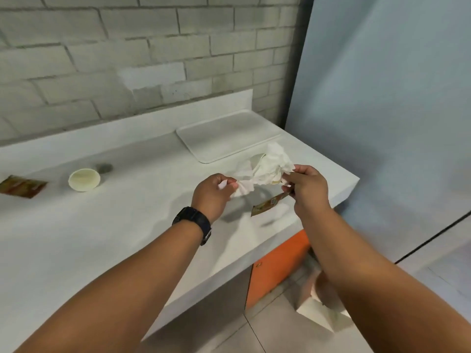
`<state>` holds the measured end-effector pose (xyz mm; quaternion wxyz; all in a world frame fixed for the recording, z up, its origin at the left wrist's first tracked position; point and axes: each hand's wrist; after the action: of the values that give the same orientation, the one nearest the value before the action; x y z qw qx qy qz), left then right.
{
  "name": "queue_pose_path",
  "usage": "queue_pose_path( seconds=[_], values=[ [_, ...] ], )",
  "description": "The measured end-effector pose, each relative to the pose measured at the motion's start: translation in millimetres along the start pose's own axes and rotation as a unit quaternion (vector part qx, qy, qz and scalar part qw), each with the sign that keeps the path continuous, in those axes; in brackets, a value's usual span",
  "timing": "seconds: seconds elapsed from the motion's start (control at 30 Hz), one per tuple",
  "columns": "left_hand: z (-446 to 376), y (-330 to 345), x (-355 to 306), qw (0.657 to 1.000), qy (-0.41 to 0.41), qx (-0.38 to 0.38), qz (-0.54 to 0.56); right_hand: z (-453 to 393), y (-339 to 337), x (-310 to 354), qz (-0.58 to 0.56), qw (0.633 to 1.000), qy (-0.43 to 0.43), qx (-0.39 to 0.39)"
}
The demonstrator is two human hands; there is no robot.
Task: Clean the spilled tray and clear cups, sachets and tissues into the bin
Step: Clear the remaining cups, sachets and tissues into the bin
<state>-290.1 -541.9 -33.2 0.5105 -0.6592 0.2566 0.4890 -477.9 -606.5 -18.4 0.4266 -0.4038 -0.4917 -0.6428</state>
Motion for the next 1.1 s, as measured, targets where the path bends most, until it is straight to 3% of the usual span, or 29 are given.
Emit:
queue_pose_path(
  seconds=[0.47, 0.73, 0.9, 1.1],
  values=[
    [9, 155, -23, 0.973, 0.061, 0.213, -0.062, -2, -153, -13, -0.088, 0.977, -0.006, -0.193],
    [26, 268, -10, 0.949, 0.021, 0.288, -0.130, -35, -292, -54, 0.010, 0.942, 0.080, -0.325],
    [30, 331, 14, 0.942, -0.059, 0.290, -0.160, -76, -363, -89, 0.102, 0.923, 0.141, -0.343],
    [24, 378, 60, 0.936, -0.142, 0.272, -0.171, -154, -396, -148, 0.199, 0.918, 0.192, -0.286]
  ],
)
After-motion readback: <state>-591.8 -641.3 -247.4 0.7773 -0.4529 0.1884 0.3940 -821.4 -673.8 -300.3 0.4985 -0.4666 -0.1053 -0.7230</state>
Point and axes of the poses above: each hand's wrist, its own z-axis away from the middle knuckle, its own y-axis out of the palm, x = y × z, and after that the axes turned 5 degrees about -z, right-handed
